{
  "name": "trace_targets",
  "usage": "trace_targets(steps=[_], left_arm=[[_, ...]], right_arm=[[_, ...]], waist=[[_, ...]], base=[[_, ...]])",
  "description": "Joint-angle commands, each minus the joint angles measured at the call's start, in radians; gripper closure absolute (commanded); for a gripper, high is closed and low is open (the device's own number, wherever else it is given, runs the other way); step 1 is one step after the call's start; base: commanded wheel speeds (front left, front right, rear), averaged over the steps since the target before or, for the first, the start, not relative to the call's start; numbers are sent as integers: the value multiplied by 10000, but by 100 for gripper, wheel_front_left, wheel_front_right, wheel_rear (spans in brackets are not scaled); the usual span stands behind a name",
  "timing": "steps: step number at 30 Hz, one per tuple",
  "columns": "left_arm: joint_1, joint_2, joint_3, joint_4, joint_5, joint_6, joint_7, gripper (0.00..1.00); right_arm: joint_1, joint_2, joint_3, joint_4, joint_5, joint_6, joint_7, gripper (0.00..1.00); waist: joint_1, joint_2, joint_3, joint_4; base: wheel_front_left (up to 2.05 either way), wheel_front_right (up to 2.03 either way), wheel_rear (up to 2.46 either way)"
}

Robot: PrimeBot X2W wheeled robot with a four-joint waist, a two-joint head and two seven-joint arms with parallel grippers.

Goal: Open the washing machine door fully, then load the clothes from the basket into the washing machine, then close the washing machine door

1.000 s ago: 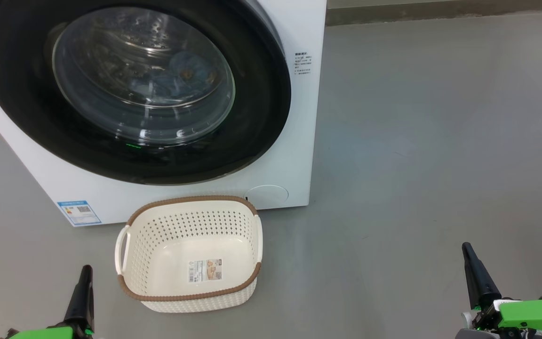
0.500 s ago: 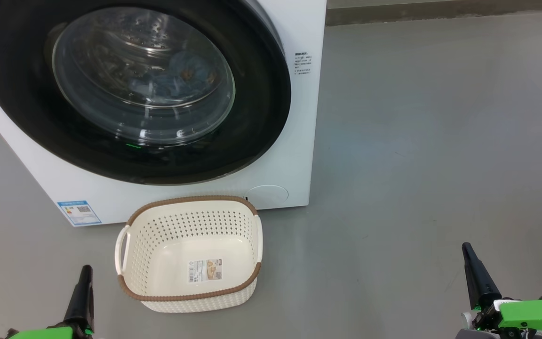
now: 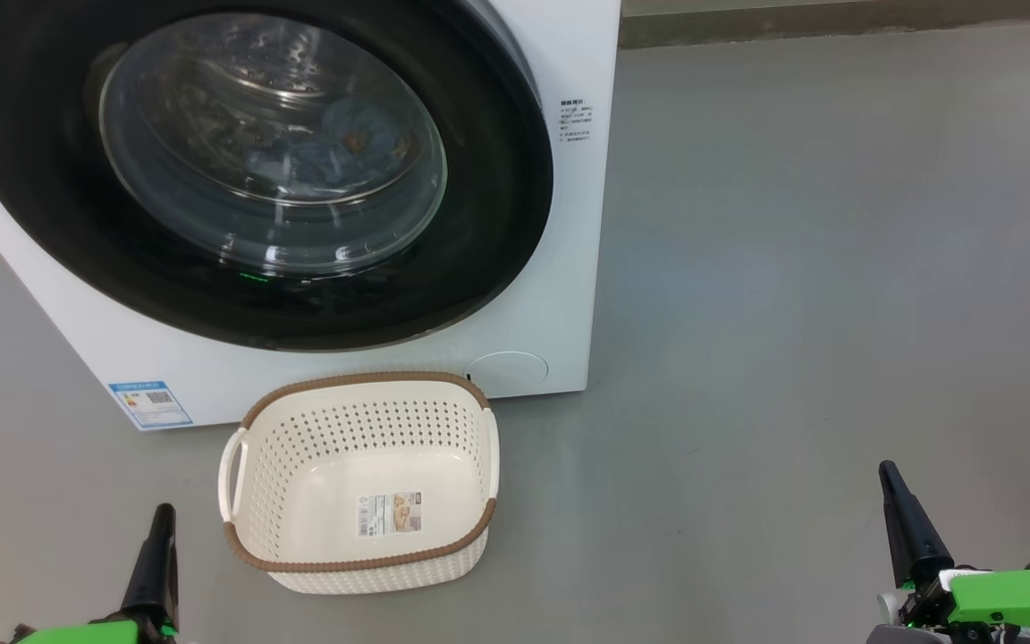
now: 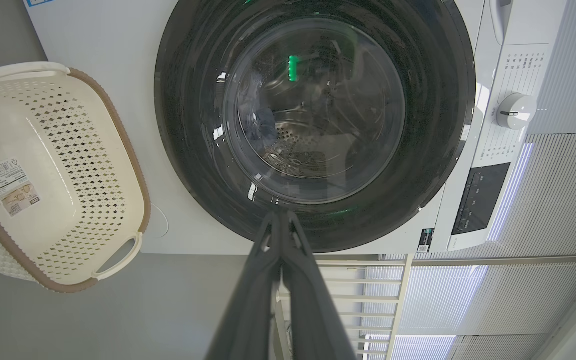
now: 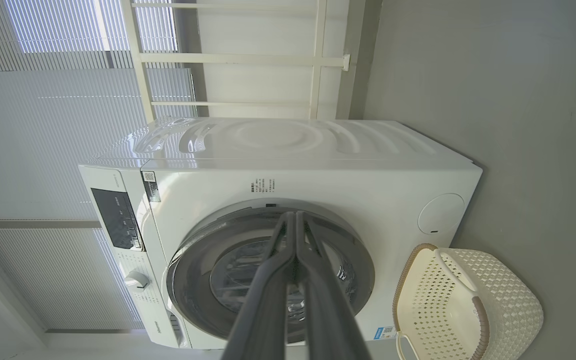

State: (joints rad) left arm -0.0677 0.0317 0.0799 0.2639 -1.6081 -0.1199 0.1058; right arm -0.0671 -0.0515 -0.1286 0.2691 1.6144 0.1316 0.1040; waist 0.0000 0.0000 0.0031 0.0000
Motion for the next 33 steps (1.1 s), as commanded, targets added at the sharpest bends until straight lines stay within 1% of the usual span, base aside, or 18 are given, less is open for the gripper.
trace_targets(steps=[1,33], left_arm=[[-403,194,338,-188,-6,-107,73,100],[-403,190,343,-188,-1,-107,78,100]], right_arm=[[-403,-36,207,-247,-10,-9,44,100],[-405,-17,180,-245,-32,-9,66,100]], waist=[[0,0,0,0],[0,0,0,0]], base=[[0,0,0],[0,0,0]])
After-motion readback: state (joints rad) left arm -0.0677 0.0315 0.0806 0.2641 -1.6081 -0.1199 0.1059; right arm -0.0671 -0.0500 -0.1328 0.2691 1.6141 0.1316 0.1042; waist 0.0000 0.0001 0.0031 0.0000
